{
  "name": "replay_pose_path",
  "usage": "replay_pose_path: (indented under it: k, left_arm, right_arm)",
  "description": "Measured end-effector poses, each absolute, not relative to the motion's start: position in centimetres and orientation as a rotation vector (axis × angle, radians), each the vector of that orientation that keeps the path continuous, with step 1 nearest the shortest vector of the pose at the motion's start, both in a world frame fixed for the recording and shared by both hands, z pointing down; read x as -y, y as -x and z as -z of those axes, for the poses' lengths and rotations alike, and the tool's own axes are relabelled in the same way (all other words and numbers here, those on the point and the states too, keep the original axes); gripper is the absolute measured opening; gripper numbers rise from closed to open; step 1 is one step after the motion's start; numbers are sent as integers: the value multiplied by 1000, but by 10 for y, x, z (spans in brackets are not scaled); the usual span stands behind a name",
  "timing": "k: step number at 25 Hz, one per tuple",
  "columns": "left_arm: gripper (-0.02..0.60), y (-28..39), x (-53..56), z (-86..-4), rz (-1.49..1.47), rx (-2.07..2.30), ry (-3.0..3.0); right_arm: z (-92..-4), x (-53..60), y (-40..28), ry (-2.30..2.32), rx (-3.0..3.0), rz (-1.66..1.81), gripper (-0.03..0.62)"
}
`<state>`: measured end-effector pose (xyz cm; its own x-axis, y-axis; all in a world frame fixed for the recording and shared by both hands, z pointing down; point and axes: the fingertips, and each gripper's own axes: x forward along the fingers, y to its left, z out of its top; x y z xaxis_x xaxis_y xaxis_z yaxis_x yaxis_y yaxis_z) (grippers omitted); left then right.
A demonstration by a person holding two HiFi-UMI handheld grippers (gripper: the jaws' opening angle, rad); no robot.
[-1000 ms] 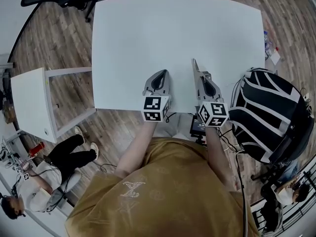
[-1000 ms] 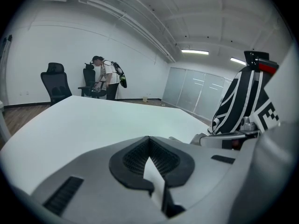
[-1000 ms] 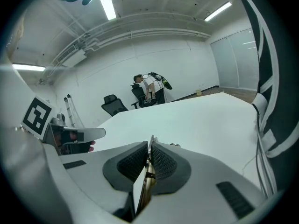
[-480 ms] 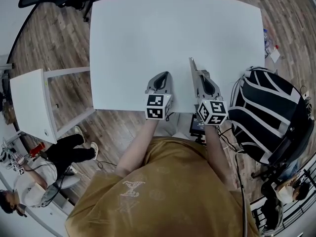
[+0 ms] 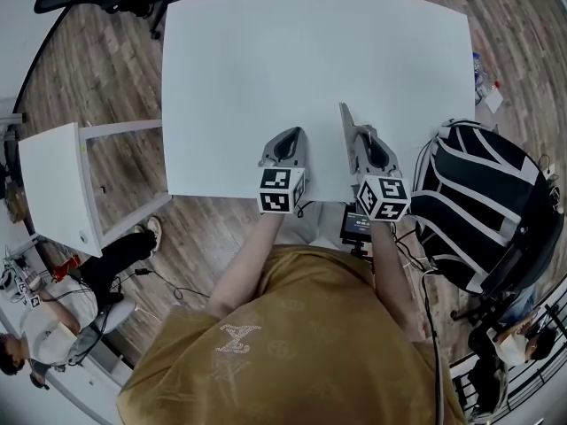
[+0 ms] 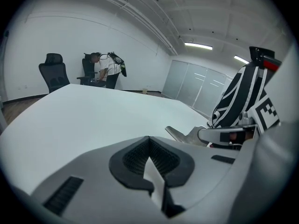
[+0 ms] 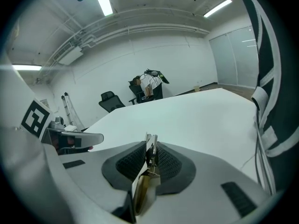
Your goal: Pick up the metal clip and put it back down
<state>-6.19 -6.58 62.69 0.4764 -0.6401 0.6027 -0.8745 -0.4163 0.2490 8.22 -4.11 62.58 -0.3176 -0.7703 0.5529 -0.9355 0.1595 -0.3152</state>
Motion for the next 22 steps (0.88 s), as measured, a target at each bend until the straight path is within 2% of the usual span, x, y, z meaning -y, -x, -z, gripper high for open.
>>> replay_pose_path:
  k: [19, 22]
  left_arm:
    - [-3, 56, 63, -634, -595, 1199, -2172]
    - [-3, 55, 63, -632, -586, 1191, -2175]
  right_arm:
    - [-626, 43, -85, -1648, 2095, -875, 74]
    - [-631, 41, -87, -1636, 2078, -889, 114]
